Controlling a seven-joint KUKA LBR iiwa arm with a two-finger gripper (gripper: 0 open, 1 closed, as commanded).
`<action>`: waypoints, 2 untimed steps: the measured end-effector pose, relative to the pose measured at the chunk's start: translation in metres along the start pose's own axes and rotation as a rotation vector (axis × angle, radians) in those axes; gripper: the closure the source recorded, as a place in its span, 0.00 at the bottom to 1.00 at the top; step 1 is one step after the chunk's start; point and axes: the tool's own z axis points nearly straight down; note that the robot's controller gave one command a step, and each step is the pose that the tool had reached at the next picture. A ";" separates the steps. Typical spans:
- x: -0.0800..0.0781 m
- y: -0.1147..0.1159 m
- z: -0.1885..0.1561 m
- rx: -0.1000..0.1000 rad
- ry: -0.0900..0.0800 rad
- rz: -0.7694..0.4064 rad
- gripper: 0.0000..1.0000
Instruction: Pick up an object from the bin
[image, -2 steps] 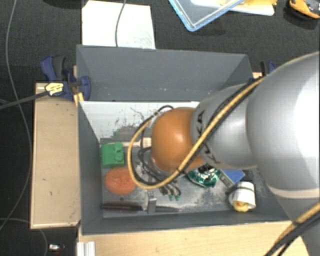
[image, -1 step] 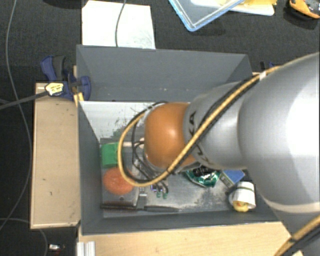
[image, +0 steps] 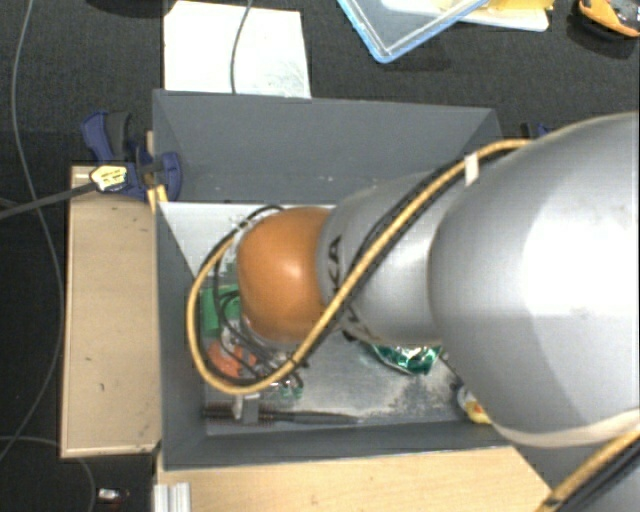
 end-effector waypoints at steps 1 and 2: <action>-0.012 0.004 0.027 0.000 -0.005 0.359 0.00; -0.025 0.005 0.032 -0.007 -0.010 0.288 1.00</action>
Offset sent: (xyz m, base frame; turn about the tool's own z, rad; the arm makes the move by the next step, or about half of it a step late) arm 0.0222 0.0078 -0.0348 0.2876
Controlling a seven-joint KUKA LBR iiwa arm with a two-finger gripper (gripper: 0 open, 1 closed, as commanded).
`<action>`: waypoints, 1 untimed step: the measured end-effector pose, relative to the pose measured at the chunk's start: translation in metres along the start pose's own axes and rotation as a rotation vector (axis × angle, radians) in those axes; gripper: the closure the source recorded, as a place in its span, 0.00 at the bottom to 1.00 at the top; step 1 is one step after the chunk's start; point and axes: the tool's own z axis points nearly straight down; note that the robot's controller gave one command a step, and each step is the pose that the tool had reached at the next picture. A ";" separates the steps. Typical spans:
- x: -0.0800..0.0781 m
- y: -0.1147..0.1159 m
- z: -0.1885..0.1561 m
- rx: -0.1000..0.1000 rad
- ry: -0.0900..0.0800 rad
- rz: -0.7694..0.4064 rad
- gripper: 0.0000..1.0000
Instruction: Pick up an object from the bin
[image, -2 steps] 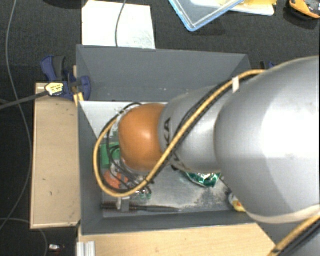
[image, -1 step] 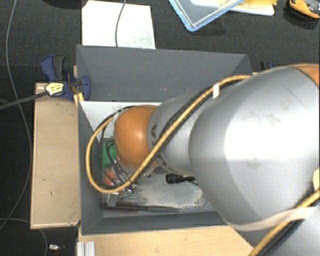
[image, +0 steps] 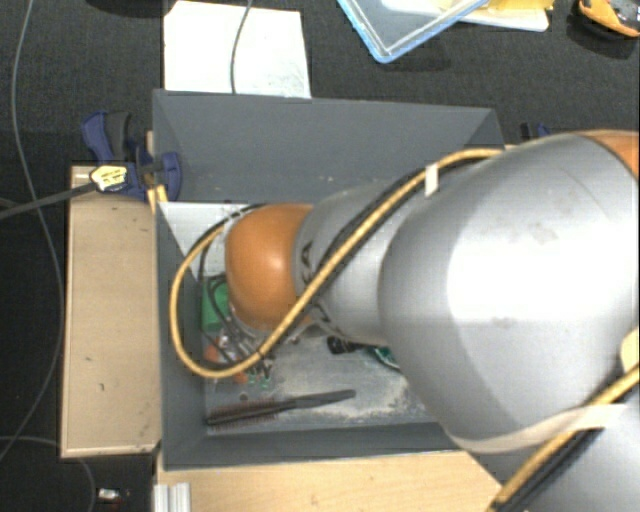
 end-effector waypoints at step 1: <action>0.000 0.000 0.000 0.000 0.000 0.000 1.00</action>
Offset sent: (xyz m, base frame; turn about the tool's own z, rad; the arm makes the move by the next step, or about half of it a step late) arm -0.0001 0.0001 0.0167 0.0002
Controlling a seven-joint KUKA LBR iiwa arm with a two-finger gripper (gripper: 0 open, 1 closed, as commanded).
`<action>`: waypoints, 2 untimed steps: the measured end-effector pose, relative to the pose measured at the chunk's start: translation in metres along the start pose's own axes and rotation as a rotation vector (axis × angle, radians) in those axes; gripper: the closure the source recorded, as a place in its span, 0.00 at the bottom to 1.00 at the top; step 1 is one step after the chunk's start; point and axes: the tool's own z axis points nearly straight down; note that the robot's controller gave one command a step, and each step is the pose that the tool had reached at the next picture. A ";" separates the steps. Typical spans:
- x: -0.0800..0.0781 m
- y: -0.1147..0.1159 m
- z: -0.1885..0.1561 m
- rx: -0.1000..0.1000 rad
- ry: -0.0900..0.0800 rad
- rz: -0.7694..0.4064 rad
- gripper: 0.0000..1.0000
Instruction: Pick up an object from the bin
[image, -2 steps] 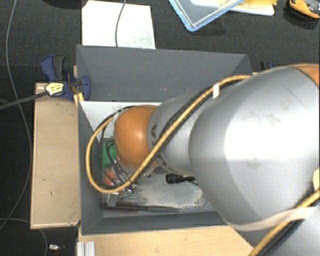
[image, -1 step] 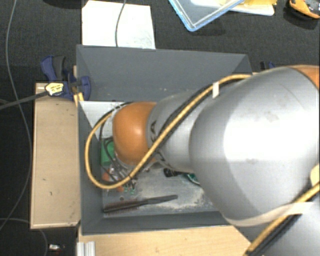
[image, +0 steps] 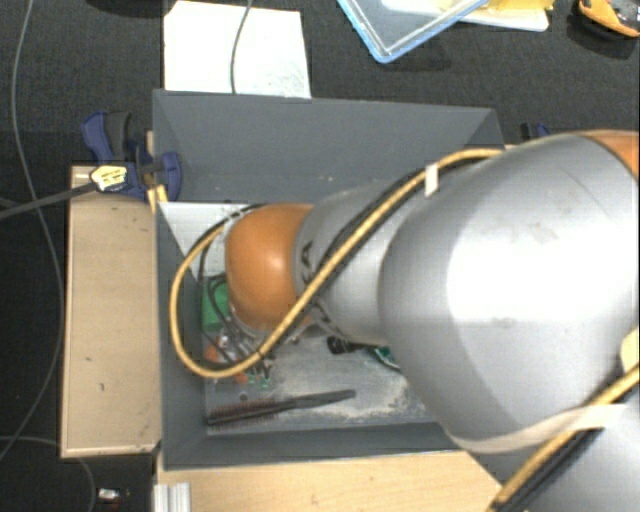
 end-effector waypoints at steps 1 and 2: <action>0.000 0.000 -0.010 -0.001 -0.002 0.001 1.00; 0.000 0.000 -0.030 0.000 -0.001 0.000 1.00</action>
Offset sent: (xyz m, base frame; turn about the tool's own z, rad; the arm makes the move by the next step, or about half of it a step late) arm -0.0004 0.0000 0.0404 0.0002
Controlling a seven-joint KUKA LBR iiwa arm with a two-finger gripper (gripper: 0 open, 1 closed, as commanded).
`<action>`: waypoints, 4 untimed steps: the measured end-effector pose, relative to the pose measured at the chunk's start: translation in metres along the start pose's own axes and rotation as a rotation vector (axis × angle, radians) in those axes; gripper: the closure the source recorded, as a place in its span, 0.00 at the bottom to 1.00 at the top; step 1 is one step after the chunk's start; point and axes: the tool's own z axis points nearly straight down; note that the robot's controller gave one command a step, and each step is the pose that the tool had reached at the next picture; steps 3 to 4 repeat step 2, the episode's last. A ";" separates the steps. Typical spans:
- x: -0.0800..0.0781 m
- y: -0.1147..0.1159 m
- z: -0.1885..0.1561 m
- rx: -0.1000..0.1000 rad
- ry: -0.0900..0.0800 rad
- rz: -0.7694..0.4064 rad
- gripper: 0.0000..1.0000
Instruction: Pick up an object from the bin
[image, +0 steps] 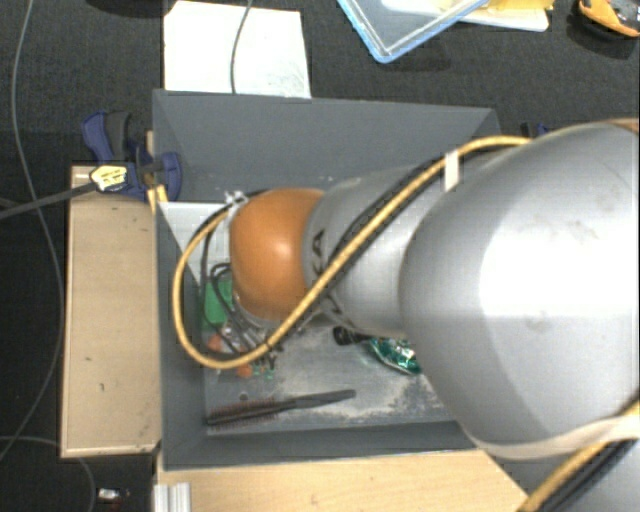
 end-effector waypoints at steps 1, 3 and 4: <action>0.000 0.000 -0.019 0.000 0.001 -0.001 1.00; -0.001 0.001 -0.064 0.001 0.002 -0.004 1.00; -0.001 0.001 -0.064 0.001 0.002 -0.004 1.00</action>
Offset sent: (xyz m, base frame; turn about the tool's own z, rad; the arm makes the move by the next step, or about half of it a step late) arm 0.0010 0.0008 0.1164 -0.0004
